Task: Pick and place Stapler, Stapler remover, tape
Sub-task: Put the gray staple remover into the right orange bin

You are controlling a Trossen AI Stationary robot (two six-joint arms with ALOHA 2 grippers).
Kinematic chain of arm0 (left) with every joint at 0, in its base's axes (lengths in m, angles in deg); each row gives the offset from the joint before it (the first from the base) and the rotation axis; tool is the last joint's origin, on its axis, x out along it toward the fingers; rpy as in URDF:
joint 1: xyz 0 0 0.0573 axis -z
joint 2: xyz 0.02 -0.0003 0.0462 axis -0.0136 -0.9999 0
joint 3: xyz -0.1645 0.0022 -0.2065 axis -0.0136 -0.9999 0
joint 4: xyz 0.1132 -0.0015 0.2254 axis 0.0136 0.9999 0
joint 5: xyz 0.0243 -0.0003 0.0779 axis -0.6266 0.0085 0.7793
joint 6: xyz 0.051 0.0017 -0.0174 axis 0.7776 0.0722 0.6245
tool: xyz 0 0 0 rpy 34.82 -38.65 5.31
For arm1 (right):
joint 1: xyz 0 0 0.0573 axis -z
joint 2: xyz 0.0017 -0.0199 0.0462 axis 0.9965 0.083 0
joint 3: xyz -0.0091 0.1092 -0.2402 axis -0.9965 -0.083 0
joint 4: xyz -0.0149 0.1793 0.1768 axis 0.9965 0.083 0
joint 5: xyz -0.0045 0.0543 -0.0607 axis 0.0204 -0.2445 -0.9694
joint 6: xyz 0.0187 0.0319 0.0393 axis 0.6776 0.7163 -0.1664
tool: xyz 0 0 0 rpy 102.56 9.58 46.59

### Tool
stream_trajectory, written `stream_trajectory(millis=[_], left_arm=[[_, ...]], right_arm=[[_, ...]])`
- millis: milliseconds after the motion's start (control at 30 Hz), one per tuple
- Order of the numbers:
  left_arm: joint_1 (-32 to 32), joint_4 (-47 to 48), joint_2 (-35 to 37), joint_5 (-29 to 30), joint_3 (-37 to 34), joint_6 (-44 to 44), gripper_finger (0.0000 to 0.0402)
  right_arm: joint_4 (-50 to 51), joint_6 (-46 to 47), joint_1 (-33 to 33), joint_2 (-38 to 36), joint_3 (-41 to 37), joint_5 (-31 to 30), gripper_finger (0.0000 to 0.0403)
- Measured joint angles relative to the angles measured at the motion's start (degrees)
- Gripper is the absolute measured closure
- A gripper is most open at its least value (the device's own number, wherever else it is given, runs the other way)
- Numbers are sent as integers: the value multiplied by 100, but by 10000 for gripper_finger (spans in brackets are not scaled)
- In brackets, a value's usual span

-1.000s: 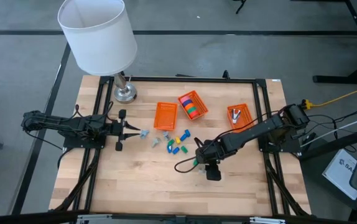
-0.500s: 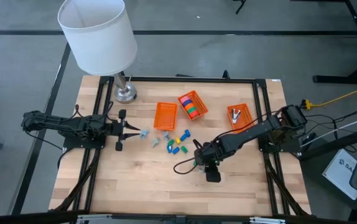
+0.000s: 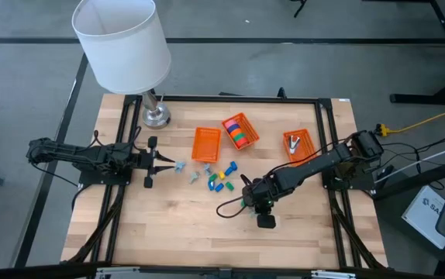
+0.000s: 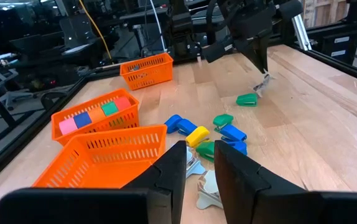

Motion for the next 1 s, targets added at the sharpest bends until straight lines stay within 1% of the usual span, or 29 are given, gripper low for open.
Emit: stream_trajectory(millis=[300,433,533,733,1000], left_arm=[[0,0,-2,0,-2,2,323],[-2,0,-2,0,-1,0,324],[-1,0,-1,0,-1,0,323],[-1,0,-2,-1,-1,0,324],[-1,0,-1,-2,-1,0,322]], right_arm=[[45,2,3,-23,-2,-51,399],[190,-22,5,-152,-25,-251,399],[390,-20,34,-340,-28,-493,399],[849,-115,185,-778,-28,-699,400],[1556,-174,341,-1584,-28,-1218,400]])
